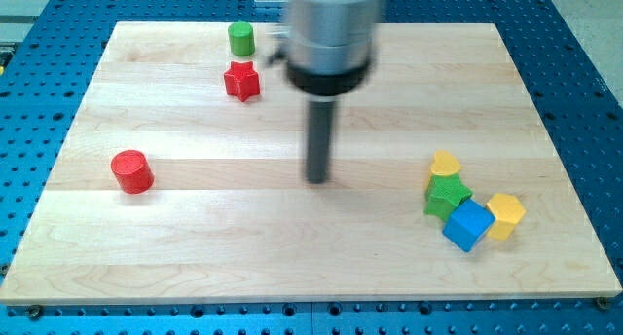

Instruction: Move the red star in between the red circle and the yellow heart

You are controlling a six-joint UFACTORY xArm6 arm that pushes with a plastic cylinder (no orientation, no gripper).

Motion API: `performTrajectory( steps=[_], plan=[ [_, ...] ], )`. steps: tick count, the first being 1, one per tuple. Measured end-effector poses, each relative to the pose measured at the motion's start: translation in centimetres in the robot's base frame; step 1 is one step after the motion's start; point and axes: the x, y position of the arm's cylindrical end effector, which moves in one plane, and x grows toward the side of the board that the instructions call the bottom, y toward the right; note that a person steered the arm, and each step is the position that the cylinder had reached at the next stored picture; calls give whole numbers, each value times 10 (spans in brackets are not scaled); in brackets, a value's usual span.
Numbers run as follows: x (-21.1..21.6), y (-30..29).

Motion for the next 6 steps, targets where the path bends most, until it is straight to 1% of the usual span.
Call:
performTrajectory(
  steps=[1, 2, 3, 4, 5, 6],
  plan=[
    [-49, -86],
    [-87, -103],
    [-157, -101],
    [-159, -36],
    [-94, 85],
    [-39, 141]
  ],
)
